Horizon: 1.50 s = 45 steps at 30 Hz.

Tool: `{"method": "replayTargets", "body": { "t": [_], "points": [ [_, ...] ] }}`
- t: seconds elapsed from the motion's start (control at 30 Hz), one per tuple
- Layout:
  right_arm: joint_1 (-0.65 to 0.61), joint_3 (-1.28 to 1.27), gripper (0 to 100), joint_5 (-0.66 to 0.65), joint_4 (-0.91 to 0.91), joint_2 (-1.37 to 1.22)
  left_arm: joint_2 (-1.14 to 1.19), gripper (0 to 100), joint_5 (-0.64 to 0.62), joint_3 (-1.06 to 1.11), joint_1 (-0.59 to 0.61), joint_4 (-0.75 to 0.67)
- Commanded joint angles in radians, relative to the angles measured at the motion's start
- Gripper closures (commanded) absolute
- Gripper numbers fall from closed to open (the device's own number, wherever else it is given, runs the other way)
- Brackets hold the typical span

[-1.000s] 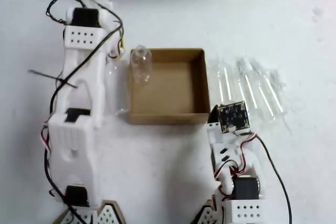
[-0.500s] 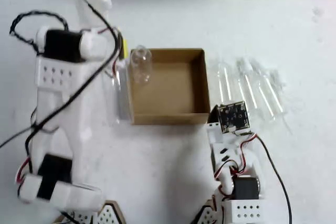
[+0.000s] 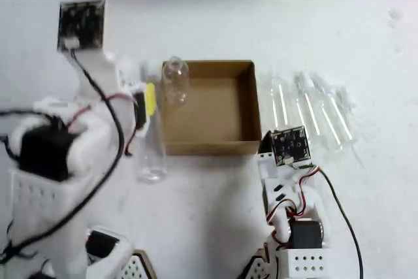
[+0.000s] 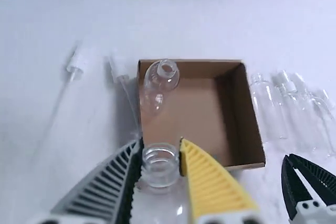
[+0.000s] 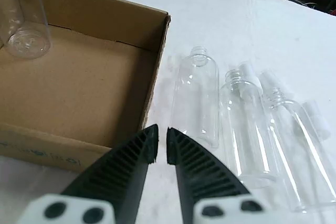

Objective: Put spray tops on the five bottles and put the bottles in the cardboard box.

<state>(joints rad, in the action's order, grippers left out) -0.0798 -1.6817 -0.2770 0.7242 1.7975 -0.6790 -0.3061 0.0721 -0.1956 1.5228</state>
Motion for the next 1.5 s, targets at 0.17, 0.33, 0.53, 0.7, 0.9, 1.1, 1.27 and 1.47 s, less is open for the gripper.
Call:
{"method": "replayTargets", "body": {
  "t": [0.17, 0.33, 0.53, 0.7, 0.9, 1.1, 1.27, 1.47],
  "points": [
    [0.008, -0.009, 97.7, -0.012, 0.001, 0.001, -0.361, 98, -0.011, 0.414, -0.082, -0.443],
    [0.008, -0.009, 97.7, -0.012, 0.001, 0.001, -0.486, 98, -0.005, 0.614, -0.131, -0.626],
    [0.008, -0.009, 97.7, -0.012, 0.001, 0.001, -0.53, 98, 0.052, 0.884, -0.22, -0.976],
    [0.008, -0.009, 97.7, -0.012, 0.001, 0.001, -0.532, 98, 0.196, 1.085, -0.226, -1.264],
    [0.008, -0.009, 97.7, -0.012, 0.001, 0.001, -0.532, 98, 0.222, 1.252, -0.147, -1.481],
    [0.008, -0.009, 97.7, -0.012, 0.001, 0.001, -0.53, 98, 0.224, 1.387, -0.114, -1.61],
    [0.008, -0.009, 97.7, -0.012, 0.001, 0.001, -0.526, 98, 0.224, 1.468, -0.116, -1.694],
    [0.008, -0.009, 97.7, -0.012, 0.001, 0.001, -0.53, 98, 0.229, 1.553, -0.113, -1.751]
  ]
}}
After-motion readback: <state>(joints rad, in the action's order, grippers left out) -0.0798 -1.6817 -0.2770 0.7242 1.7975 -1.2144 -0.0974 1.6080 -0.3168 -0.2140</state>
